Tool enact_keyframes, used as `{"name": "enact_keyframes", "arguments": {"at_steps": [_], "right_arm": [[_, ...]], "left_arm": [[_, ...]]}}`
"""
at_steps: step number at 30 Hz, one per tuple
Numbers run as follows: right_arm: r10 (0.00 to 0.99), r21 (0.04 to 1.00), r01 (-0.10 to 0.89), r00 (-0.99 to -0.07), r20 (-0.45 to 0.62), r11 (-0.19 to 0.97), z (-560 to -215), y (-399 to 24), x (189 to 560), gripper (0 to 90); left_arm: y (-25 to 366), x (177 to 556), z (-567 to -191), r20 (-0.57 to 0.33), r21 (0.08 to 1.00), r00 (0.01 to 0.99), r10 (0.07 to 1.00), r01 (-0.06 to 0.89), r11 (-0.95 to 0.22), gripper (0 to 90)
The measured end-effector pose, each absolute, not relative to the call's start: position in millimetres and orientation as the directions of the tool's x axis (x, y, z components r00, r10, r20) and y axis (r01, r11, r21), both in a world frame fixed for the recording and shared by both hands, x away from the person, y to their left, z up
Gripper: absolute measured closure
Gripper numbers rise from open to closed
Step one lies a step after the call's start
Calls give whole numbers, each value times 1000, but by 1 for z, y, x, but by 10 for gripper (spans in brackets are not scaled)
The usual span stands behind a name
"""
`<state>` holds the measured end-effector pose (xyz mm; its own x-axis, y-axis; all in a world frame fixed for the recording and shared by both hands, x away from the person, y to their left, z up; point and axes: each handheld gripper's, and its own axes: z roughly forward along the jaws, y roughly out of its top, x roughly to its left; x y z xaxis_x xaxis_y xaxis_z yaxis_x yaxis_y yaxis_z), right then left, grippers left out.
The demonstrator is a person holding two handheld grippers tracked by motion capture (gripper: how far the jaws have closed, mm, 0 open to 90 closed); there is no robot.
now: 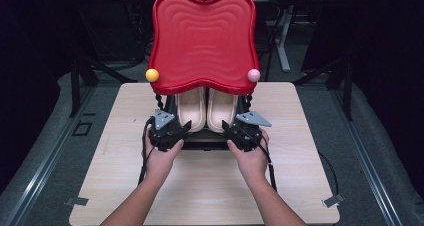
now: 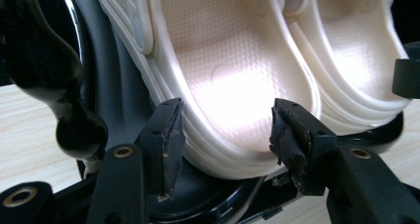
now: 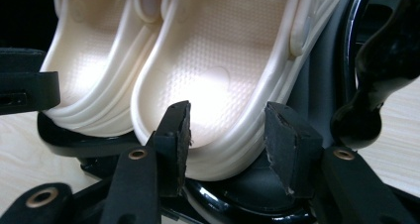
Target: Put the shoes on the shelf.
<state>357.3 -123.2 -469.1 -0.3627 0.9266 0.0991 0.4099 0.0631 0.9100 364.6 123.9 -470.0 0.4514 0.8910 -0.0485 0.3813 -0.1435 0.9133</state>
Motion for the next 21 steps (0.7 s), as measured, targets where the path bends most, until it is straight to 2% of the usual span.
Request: {"name": "enact_keyframes", "arguments": {"at_steps": [5,13,16,21], "right_arm": [[926,910,411,-363,106,57,-472,-123,362,516],[915,916,390,-395,80,89,-474,-124,369,536],[912,914,393,-403,75,99,-473,-125,371,537],[911,913,396,-406,75,101,-473,-126,372,537]], "left_arm": [[123,370,-473,-35,911,438,898,384,-152,452],[121,375,-473,37,908,428,903,364,-209,524],[120,376,-474,92,911,425,900,330,-249,560],[122,377,-472,88,906,435,896,339,-254,566]]}}
